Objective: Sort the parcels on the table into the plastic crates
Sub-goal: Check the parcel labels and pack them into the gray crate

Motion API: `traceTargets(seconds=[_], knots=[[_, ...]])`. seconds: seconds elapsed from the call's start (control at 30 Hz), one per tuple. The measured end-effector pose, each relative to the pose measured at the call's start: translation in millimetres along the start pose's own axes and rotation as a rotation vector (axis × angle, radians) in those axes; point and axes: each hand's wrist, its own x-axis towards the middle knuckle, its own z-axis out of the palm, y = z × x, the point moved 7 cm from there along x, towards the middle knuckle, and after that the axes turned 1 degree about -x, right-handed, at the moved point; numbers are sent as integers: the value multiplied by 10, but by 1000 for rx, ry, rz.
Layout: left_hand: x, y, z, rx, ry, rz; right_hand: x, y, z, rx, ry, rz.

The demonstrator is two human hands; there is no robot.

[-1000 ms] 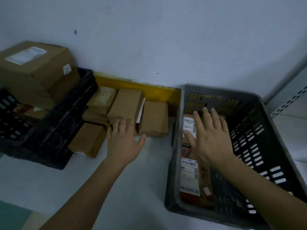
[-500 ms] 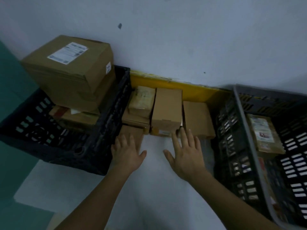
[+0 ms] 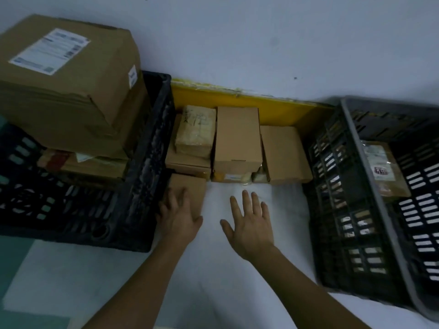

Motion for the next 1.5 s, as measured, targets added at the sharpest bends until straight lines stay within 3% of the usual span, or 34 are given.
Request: traceTargets(seconds=[0.13, 0.27, 0.4, 0.5, 0.6, 0.73, 0.8, 0.97, 1.1, 1.2, 1.3, 1.4, 1.5], knots=[[-296, 93, -104, -144, 29, 92, -71, 43, 98, 214, 35, 52], [-584, 130, -353, -582, 85, 160, -299, 129, 73, 787, 7, 69], [-803, 327, -577, -1063, -17, 191, -511, 53, -80, 1374, -57, 47], [-889, 522, -680, -1194, -100, 224, -543, 5, -300, 1551, -28, 4], [-925, 645, -818, -1184, -78, 210, -569, 120, -498, 1487, 159, 9], [-1010, 700, -1106, -1047, 211, 223, -671, 239, -748, 1176, 403, 29], [-1067, 835, -1220, -1024, 251, 263, -730, 243, -832, 1053, 492, 51], [-1095, 1132, -1230, -986, 180, 293, -864, 213, -945, 905, 614, 97], [-1023, 1135, -1257, -1045, 154, 280, -934, 313, -1012, 1002, 630, -16], [-933, 1055, -1295, -1134, 7, 297, -907, 611, -1038, 1208, 631, 31], [-878, 1003, -1399, -1034, -146, 392, -829, 956, -1237, 1204, 677, 78], [-886, 1065, -1564, -861, -290, 509, -722, 1067, -1610, 1154, 525, -90], [-905, 1202, -1760, -734, -438, 588, -619, 972, -1769, 1132, 79, -263]])
